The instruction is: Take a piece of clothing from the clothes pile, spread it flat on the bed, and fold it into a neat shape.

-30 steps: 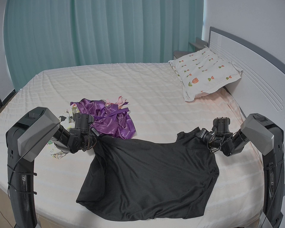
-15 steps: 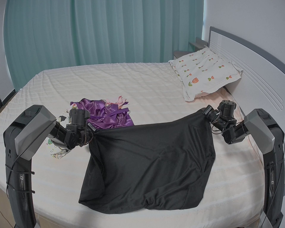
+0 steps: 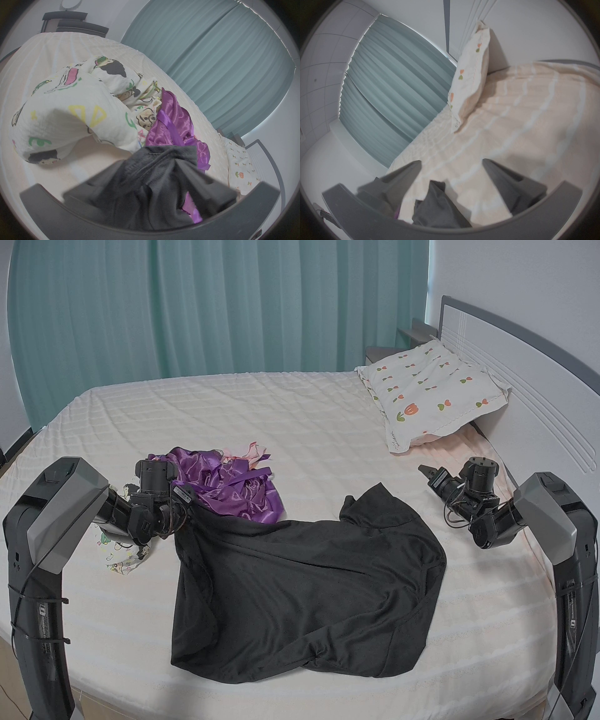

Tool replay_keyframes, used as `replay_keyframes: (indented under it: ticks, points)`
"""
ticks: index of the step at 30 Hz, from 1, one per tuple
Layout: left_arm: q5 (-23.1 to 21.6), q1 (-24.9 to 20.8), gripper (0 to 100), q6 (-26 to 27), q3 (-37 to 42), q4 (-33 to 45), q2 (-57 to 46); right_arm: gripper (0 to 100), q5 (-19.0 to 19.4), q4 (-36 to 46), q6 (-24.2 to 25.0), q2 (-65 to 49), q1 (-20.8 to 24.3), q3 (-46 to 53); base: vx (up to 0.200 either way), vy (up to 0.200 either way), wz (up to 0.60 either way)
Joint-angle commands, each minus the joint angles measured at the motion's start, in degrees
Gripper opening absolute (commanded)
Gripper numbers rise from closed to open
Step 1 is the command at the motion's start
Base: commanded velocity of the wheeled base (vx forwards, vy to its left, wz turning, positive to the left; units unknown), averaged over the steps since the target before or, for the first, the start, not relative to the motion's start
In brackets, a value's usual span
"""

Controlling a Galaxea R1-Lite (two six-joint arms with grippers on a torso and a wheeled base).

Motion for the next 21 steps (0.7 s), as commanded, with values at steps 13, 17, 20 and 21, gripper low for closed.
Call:
replay_keyframes:
  ticks: [13, 17, 20, 21]
  points:
    - [-12.81, 1.67, 100, -0.07, 15.29, 1.04, -18.71, 100, 4.23, -4.53, 1.17, -22.38, 0.77, 38.98, 0.000, 0.000, 0.00]
    - [-14.75, 1.76, 100, -0.07, 19.51, 0.87, -21.61, 100, 3.61, -7.43, 1.43, -28.27, 3.14, 49.62, 0.000, 0.000, 0.00]
    - [-15.01, 2.11, 100, -0.24, 21.88, 0.96, -22.93, 100, 3.70, -8.39, 1.52, -32.66, 5.16, 56.91, -0.200, 0.000, 0.00]
    - [-15.19, 2.02, 100, -0.24, 23.03, 0.87, -23.45, 100, 3.70, -8.57, 1.61, -33.63, 5.87, 58.58, -0.200, 0.000, 0.00]
